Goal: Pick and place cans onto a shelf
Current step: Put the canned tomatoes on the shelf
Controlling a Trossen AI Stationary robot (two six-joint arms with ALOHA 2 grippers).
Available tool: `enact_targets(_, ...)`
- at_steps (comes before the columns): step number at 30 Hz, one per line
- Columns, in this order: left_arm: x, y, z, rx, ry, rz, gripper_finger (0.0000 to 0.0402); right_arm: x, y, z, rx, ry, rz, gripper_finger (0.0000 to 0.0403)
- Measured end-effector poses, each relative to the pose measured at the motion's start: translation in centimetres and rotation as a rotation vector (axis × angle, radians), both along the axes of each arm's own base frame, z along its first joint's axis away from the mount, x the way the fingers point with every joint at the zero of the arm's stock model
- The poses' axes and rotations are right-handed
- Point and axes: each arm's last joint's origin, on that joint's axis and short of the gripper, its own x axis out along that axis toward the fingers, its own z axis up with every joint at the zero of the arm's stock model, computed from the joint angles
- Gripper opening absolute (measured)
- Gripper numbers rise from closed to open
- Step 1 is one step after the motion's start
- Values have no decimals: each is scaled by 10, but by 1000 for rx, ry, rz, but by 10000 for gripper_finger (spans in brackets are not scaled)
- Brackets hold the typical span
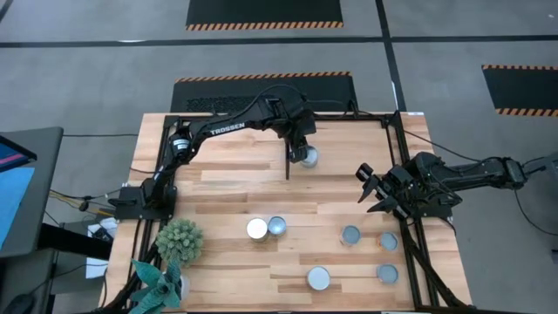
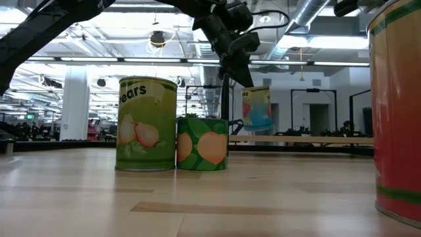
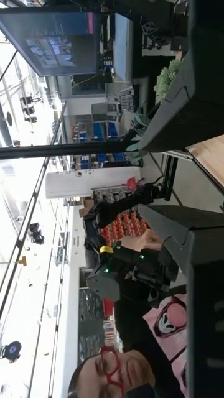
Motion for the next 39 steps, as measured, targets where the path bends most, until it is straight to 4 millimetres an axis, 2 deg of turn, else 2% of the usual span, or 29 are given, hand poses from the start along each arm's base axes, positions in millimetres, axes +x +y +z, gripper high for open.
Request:
enact_targets(10,2,0,1,4,-20,16,56,0,0,0,0,2,0,173)
enact_targets(18,6,-4,3,-10,-62,-28,64,0,0,0,0,5,0,173)
enact_targets(22,20,-22,-8,43,-63,-117,54,0,0,0,-1,5,0,173)
enact_targets(24,22,-33,-19,59,-12,-169,40,0,0,-1,-1,4,0,173)
enact_targets(26,30,-42,-20,116,-35,-227,17,0,0,-1,-1,7,0,173)
enact_targets(29,29,-50,-25,147,19,-252,5,1,0,-2,-1,17,0,173)
enact_targets(32,31,-52,-31,197,48,-259,1,1,0,-3,-1,37,1,173)
enact_targets(39,29,-43,-30,221,58,-230,0,2,1,-7,4,79,12,173)
